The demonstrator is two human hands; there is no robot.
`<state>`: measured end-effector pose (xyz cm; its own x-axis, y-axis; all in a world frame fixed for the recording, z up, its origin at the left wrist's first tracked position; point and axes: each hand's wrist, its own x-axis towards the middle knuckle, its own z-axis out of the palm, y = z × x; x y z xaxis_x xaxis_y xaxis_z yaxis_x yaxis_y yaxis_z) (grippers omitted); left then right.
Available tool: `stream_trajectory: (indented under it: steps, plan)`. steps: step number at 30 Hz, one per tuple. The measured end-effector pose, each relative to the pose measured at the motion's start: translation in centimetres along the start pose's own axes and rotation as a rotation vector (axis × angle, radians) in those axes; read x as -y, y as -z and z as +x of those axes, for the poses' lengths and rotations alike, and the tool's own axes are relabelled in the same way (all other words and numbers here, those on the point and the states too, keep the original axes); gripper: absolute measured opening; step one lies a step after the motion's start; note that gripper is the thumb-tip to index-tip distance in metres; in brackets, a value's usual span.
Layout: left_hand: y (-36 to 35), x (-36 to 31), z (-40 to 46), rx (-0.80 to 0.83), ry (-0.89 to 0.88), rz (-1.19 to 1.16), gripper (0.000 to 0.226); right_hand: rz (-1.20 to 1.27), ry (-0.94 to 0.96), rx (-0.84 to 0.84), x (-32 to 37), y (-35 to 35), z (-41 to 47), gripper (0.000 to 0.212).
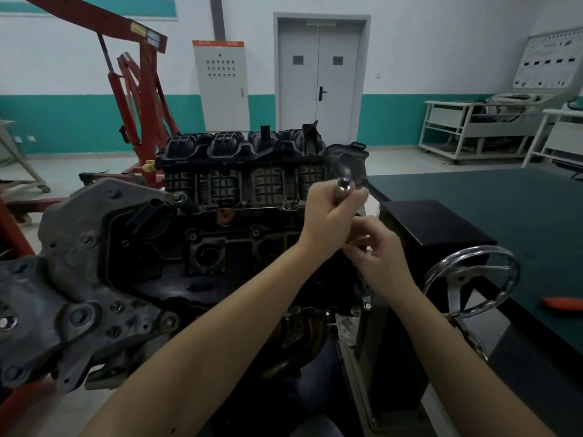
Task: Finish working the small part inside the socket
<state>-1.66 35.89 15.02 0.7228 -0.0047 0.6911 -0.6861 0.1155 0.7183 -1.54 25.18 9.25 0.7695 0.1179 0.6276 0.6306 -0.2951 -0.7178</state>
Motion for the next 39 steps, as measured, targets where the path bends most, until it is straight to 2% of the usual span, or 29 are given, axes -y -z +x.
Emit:
stream_trajectory:
  steps: [2, 5, 9, 12, 14, 17, 20, 23, 28, 31, 36, 39]
  plan:
    - [0.1, 0.6, -0.8, 0.058, 0.021, 0.074, 0.037, 0.024, 0.073, 0.068, -0.4, 0.0, 0.2, 0.034]
    - [0.6, 0.5, -1.5, 0.207, 0.015, 0.259, 0.038, 0.118, 0.062, 0.115, -0.5, -0.1, 0.7, 0.032]
    - [2.0, -0.1, -1.5, 0.359, 0.007, 0.474, 0.026, 0.053, 0.116, 0.23, -0.8, 0.0, 1.9, 0.034]
    - [3.4, -0.3, -1.7, 0.389, 0.064, 0.59, 0.011, 0.128, 0.147, 0.264, -1.5, 0.2, 2.3, 0.033]
    - [4.2, -0.2, -2.1, 0.314, 0.045, 0.67, 0.012, 0.152, 0.184, 0.227, -1.9, -0.3, 2.1, 0.029]
    - [4.7, -0.1, -2.7, 0.176, -0.01, 0.645, 0.015, 0.156, 0.202, 0.163, -2.5, -1.2, 1.9, 0.021]
    - [4.6, -0.1, -3.1, 0.115, -0.024, 0.594, 0.013, 0.169, 0.264, 0.23, -2.7, -0.8, 2.2, 0.024]
    - [4.4, -0.4, -3.3, 0.139, 0.006, 0.508, 0.02, 0.156, 0.288, 0.266, -3.1, -0.6, 1.9, 0.024]
    - [3.9, -0.2, -3.8, 0.157, -0.002, 0.469, 0.026, 0.181, 0.233, 0.065, -3.9, -1.4, 1.1, 0.014]
    - [3.8, 0.2, -4.0, 0.091, -0.001, 0.464, 0.021, 0.107, 0.255, 0.001, -3.9, -1.6, 1.1, 0.015]
    - [3.7, 0.4, -4.1, 0.094, 0.044, 0.349, 0.03, 0.123, 0.318, 0.15, -3.6, -1.1, 0.9, 0.02]
    - [4.2, 0.5, -4.2, 0.14, 0.064, 0.262, 0.031, 0.124, 0.277, 0.098, -4.1, -1.2, 0.9, 0.023]
